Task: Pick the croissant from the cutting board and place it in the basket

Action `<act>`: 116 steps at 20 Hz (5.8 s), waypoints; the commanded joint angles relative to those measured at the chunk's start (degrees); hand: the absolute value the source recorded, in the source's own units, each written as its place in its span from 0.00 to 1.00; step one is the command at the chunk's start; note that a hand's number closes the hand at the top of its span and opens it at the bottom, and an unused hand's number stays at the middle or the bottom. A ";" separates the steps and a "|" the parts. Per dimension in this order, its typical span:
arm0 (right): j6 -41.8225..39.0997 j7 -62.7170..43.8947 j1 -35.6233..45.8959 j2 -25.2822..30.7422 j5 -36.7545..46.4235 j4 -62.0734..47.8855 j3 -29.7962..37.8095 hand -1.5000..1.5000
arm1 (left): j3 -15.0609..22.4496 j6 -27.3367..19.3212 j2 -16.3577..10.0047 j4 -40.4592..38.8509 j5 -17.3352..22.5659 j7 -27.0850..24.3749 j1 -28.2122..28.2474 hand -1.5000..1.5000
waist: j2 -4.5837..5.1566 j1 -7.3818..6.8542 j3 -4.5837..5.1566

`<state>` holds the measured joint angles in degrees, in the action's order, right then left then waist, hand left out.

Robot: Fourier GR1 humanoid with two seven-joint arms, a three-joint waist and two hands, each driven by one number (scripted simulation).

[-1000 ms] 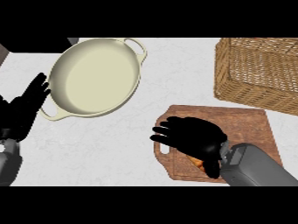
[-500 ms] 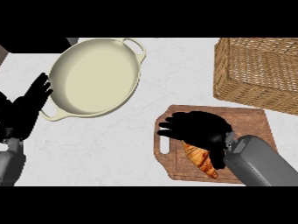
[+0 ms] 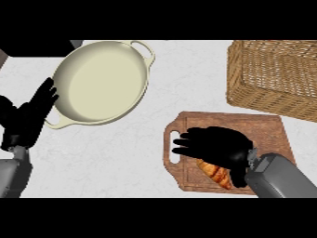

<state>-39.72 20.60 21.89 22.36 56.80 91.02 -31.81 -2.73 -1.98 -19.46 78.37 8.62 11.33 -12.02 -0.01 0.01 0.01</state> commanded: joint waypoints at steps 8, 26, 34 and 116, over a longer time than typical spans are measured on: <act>6.65 3.44 -1.38 -2.99 11.17 -7.21 -0.62 0.00 | -3.57 3.26 0.84 -2.96 -0.79 -0.99 -0.89 0.50 | 0.05 -0.08 0.00; 15.14 9.24 -4.76 -4.63 23.83 -11.65 -5.09 1.00 | -4.37 3.44 2.16 3.07 -2.07 3.24 -0.03 0.50 | -0.03 -0.23 -0.02; 19.82 -18.98 -24.96 -21.93 10.29 -1.40 12.06 1.00 | -5.83 2.17 1.57 1.41 -2.74 -0.09 2.83 0.50 | -0.74 3.74 -0.11; 54.64 -28.72 21.69 2.36 -32.94 -27.68 65.20 0.00 | -7.04 5.60 4.61 -0.69 -6.09 -1.18 0.90 0.50 | 0.03 0.24 -0.01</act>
<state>12.89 -7.15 43.25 23.82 28.58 62.58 27.98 -9.30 3.11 -14.73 79.33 2.70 12.56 -12.33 0.07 -0.15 -0.02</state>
